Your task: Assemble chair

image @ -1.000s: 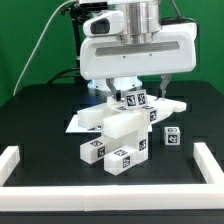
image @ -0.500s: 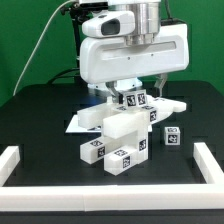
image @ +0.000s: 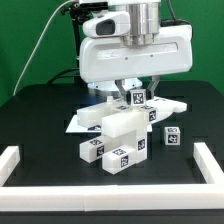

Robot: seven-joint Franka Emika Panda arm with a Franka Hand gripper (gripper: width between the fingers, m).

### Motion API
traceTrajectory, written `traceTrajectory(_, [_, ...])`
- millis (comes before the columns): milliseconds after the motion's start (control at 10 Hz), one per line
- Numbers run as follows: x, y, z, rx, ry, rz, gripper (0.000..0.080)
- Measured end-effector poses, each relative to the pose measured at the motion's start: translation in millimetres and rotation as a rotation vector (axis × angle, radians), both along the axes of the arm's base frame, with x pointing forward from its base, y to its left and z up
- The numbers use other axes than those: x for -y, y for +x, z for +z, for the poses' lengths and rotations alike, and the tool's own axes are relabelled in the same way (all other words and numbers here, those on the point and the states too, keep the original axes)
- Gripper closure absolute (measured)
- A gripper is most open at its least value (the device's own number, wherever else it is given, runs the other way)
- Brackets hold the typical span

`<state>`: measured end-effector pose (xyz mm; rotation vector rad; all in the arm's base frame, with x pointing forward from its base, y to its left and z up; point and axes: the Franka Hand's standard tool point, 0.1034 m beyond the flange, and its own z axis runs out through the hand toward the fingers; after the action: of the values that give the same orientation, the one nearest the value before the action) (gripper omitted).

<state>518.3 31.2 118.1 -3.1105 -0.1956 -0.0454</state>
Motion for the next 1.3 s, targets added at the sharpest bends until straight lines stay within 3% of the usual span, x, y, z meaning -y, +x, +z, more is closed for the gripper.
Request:
traceTrajectory(400, [0.1,0.4,-0.5,-0.013,0.015,-0.314,0.0514])
traceTrajectory(800, [14.8,10.9,-1.2,-0.069,0.042,-0.833,0.0514])
traceTrajectory(1000, [13.4,10.8,-1.6,-0.069,0.042,-0.865,0.0513])
traceTrajectory(1200, [13.5,10.7,-1.8,-0.068,0.041,-0.819,0.0198])
traceTrajectory(1300, [13.4,10.7,-1.8,-0.068,0.041,-0.817,0.0165])
